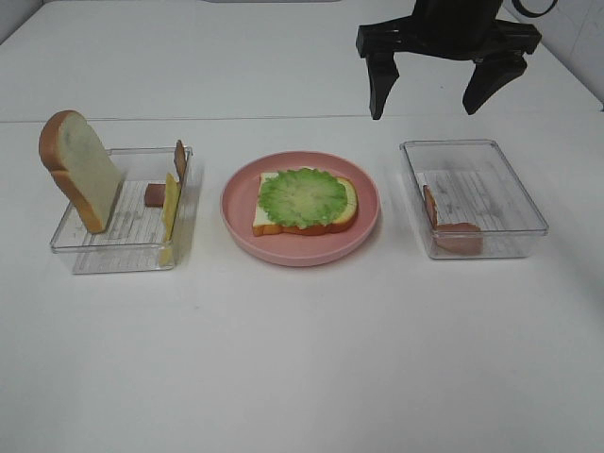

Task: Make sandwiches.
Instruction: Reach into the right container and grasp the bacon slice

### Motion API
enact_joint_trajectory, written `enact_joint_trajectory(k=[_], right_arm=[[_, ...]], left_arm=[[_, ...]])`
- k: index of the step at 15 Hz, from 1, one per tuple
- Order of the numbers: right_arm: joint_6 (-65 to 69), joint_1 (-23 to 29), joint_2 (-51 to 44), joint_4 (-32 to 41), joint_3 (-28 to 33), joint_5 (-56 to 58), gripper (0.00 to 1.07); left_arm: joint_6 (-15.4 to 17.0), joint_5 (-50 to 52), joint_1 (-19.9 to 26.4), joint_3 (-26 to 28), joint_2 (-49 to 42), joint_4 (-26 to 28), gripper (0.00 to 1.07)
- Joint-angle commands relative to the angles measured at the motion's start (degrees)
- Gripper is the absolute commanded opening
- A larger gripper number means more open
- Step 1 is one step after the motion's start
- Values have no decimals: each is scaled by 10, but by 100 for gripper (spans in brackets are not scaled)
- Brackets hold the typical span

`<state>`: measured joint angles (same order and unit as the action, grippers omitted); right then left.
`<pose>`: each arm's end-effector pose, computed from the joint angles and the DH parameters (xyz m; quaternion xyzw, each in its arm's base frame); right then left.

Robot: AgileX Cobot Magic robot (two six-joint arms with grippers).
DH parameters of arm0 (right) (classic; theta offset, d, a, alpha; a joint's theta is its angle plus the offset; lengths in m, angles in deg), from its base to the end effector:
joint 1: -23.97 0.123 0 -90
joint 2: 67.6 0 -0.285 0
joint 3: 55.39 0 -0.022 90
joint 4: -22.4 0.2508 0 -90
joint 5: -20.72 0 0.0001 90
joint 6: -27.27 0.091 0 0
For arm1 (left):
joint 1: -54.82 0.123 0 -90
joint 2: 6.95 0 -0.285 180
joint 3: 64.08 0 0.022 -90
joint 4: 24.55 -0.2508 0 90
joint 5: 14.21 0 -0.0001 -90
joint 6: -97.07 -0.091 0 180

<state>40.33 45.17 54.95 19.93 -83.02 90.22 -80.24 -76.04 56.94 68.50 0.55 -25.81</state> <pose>0.4017 0.1519 0.2760 -0.0750 0.9877 0.0198 0.1357 -0.0088 0.0014 0.2813 -0.0364 0.8507 0.0084 0.5244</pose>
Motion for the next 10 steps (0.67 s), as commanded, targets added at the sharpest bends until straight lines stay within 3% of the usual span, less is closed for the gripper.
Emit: enact_joint_trajectory(k=[1,4,7,10], right_arm=[[9,1,9,-6,2,66,98],[11,1,29,-10,38,62,98],[25,-3,32,-14,130,-25,98],[26,-21,33,-9,135,-78,98]], left_arm=[[-1,2,-2,-2,-9,-4,102],[-1,2,-2,-2,-9,-4,102],[-1,2,-2,-2,-9,-4,102],[-4,2,-2,-2,-9,-3,102]])
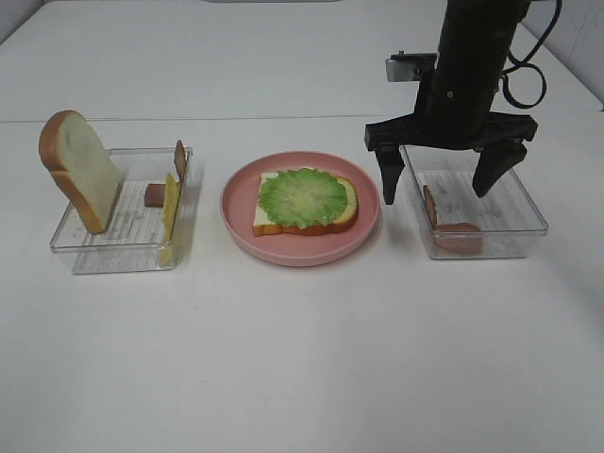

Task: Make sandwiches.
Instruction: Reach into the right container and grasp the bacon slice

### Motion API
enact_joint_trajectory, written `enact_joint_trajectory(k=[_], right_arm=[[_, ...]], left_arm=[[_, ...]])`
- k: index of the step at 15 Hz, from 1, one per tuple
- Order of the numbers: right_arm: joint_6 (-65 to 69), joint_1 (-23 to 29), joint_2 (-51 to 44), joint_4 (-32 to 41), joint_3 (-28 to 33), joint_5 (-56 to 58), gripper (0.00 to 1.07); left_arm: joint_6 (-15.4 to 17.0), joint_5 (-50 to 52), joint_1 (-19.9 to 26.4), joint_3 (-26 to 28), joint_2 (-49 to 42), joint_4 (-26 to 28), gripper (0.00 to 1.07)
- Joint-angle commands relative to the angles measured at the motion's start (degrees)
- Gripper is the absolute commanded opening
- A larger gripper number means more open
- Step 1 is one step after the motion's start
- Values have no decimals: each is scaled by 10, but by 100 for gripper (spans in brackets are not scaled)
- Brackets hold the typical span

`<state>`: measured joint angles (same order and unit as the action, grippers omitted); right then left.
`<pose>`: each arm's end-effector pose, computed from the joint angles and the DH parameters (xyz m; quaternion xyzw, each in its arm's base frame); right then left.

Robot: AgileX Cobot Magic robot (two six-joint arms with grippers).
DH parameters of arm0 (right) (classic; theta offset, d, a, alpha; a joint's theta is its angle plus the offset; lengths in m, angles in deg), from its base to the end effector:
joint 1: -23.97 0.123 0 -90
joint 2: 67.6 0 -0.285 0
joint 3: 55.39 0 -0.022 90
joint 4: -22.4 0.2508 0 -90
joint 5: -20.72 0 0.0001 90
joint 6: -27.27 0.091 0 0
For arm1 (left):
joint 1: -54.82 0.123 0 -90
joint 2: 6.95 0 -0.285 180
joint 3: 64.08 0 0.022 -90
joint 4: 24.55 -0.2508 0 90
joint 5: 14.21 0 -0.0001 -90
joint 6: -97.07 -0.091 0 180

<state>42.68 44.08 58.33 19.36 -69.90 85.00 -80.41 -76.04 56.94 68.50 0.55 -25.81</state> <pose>0.3917 0.1388 0.1920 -0.0516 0.9977 -0.0117 0.0431 -0.0088 0.0014 0.2813 -0.0351 0.8507 0.0091 0.5244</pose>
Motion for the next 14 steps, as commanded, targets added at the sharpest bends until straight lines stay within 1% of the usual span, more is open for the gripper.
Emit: enact_joint_trajectory(k=[1,8,9,10,11,12,13,14], right_arm=[[2,-11,2,-2,3,-38,98],[-2,-16,42,11,3,-54,97],[-6,-16,48,19,3,-52,92],[-6,-16,48,20,3,-51,89],[-6,-16,48,22,3,-52,82],[-6,-16,48,22,3,-50,71],[-3,-16,48,22,3,-48,64],[2,-16,48,22,3,-47,53]], left_arm=[[-3,2,-2,-2,-9,-3,102],[-4,2,-2,-2,-9,-3,102],[-4,2,-2,-2,-9,-3,102],[-4,2,-2,-2,-9,-3,102],[-4,2,-2,-2,-9,-3,102],[-4,2,-2,-2,-9,-3,102],[-4,2,-2,-2,-9,-3,102],[-4,2,-2,-2,-9,-3,102]])
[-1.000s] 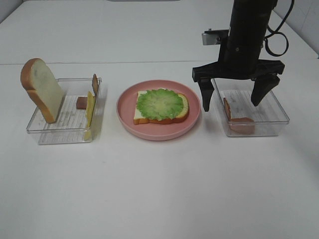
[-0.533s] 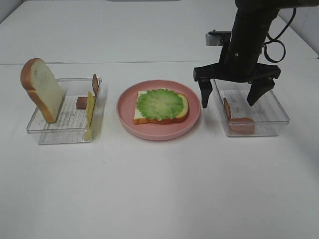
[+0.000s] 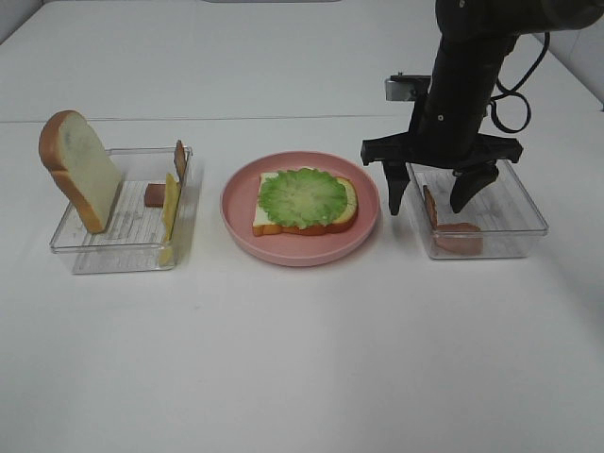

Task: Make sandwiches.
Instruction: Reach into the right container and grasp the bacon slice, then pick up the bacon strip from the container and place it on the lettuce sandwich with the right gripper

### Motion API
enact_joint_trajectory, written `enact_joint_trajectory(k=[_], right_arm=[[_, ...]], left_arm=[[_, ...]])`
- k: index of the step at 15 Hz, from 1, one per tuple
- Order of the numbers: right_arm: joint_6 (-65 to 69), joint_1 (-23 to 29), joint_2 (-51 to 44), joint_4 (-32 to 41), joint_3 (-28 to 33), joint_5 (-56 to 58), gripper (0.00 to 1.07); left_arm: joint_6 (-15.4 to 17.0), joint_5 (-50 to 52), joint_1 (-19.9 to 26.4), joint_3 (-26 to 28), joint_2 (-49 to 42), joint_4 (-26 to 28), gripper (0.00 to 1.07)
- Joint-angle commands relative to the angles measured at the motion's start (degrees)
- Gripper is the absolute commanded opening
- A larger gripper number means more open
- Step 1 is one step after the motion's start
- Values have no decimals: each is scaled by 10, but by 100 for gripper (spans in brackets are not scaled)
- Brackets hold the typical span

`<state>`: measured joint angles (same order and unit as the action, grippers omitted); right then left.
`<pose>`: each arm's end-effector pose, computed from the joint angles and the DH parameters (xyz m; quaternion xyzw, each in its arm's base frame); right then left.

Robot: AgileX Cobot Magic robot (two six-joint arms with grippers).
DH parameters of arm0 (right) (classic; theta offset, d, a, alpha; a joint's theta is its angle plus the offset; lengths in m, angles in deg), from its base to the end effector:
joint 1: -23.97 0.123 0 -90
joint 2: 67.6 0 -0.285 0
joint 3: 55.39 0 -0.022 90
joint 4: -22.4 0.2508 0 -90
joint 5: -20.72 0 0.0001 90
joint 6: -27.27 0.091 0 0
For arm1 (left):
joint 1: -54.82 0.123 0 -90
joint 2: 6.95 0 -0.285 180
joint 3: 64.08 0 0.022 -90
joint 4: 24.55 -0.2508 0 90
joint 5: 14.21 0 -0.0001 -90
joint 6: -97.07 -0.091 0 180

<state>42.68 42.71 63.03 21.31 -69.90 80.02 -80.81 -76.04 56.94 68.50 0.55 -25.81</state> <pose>0.4054 0.1360 0.1579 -0.0336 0.9986 0.0037 0.0407 -0.0088 0.0014 0.2813 -0.0322 0.8508 0.0110 0.5243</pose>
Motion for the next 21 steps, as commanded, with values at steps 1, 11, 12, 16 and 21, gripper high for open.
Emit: enact_joint_trajectory(k=[1,11,12,16,21], right_arm=[[3,-2,1,2,3,3,48],[2,-2,1,-22,3,3,0],[2,-2,1,-22,3,3,0],[12,-2,-24,-16,3,4,0],[-42,-1,-125,164,2,-80,0]], left_arm=[[0,2,-2,-2,-9,-3,102],[0,2,-2,-2,-9,-3,102],[0,2,-2,-2,-9,-3,102],[-1,2,-2,-2,-9,-3,102],[-1,2,-2,-2,-9,-3,102]])
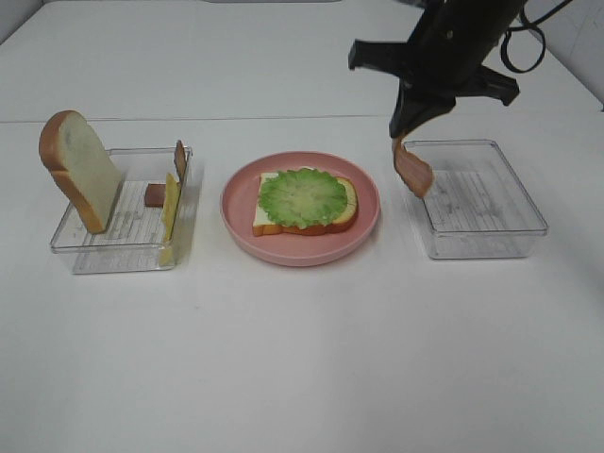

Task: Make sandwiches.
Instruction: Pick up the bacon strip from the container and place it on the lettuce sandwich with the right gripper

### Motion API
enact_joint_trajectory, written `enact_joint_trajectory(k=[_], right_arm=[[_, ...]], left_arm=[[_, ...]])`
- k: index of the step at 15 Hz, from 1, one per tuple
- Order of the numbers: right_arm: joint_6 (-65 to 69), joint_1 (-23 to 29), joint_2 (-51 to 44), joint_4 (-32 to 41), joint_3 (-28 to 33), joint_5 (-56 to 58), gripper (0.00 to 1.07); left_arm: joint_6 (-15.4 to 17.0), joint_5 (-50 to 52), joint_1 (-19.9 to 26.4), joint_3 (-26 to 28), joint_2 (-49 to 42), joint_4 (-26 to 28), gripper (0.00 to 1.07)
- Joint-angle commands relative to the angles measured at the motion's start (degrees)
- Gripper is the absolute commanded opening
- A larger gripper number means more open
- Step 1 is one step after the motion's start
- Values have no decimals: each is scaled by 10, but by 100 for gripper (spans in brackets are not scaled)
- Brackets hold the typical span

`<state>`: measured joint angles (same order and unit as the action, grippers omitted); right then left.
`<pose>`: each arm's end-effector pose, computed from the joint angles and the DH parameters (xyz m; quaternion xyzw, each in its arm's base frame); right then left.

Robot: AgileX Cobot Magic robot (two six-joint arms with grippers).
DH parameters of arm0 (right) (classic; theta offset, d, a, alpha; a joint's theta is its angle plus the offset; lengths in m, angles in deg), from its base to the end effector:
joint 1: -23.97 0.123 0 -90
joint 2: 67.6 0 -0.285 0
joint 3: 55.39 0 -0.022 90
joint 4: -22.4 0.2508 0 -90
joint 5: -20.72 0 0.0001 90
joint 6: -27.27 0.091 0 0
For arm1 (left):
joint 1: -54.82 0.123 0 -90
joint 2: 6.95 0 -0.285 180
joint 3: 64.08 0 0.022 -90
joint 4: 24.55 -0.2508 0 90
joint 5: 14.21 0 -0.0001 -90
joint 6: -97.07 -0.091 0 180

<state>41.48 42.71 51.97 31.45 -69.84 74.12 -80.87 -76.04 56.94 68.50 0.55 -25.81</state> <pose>0.3959 0.1465 0.2429 -0.0043 0.9800 0.1208 0.1580 -0.0088 0.0014 0.2813 -0.0317 0.8509 0.0112 0.5243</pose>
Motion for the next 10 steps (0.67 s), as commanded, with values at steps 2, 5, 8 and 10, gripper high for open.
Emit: enact_joint_trajectory(k=[2,5,8,10], right_arm=[[-108,-1,-7,204,2,-40,0],[-165,-1,17,311,2,-56,0],[-217,-1,60,401,-14,-61,0],[-218,0,80,406,-40,-56,0]], left_arm=[[-1,2,-2,-2,-9,-3,102],[-1,2,-2,-2,-9,-3,102],[-1,2,-2,-2,-9,-3,102],[-1,2,-2,-2,-9,-3,102]])
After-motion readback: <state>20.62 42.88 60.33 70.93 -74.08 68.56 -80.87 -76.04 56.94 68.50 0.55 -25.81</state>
